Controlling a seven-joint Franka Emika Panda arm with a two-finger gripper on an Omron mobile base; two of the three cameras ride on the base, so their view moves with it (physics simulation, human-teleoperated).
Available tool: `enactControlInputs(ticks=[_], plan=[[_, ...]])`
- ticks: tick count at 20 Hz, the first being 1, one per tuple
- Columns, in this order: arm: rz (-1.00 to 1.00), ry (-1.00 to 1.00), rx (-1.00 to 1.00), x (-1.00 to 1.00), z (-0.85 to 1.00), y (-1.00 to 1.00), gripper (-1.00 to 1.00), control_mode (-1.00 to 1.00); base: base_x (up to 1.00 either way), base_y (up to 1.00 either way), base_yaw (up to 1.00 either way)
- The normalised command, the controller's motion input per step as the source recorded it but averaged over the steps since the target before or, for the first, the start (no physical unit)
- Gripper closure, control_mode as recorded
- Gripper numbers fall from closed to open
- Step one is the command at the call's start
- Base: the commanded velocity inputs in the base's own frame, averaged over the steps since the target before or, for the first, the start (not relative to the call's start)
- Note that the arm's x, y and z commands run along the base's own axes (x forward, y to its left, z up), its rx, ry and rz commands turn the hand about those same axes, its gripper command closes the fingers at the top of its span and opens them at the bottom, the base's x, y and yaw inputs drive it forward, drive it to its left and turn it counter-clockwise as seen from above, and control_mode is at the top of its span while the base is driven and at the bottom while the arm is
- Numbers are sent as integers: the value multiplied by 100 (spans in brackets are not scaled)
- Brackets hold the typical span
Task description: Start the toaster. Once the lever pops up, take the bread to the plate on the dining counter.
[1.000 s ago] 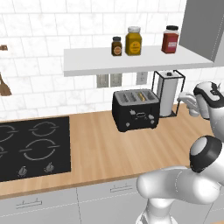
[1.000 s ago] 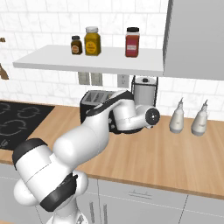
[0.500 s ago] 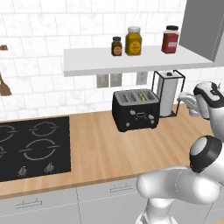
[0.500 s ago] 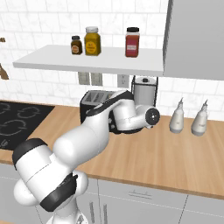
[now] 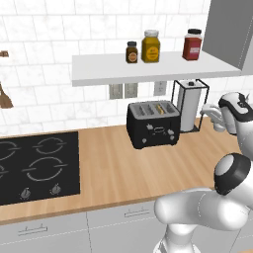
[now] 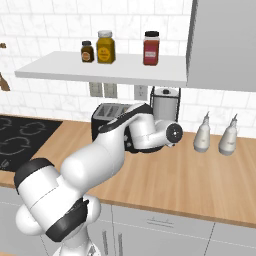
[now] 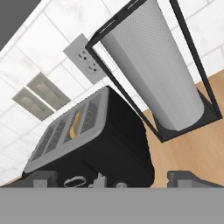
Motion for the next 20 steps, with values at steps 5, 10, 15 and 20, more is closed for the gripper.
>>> enactControlInputs(ticks=[5,10,15,20], plan=[[0,0,0,0,0,0,-100,-100,0,0,0],[0,0,0,0,0,0,-100,-100,0,0,0],[0,0,0,0,0,0,-100,-100,0,0,0],[0,0,0,0,0,0,-100,-100,0,0,0]])
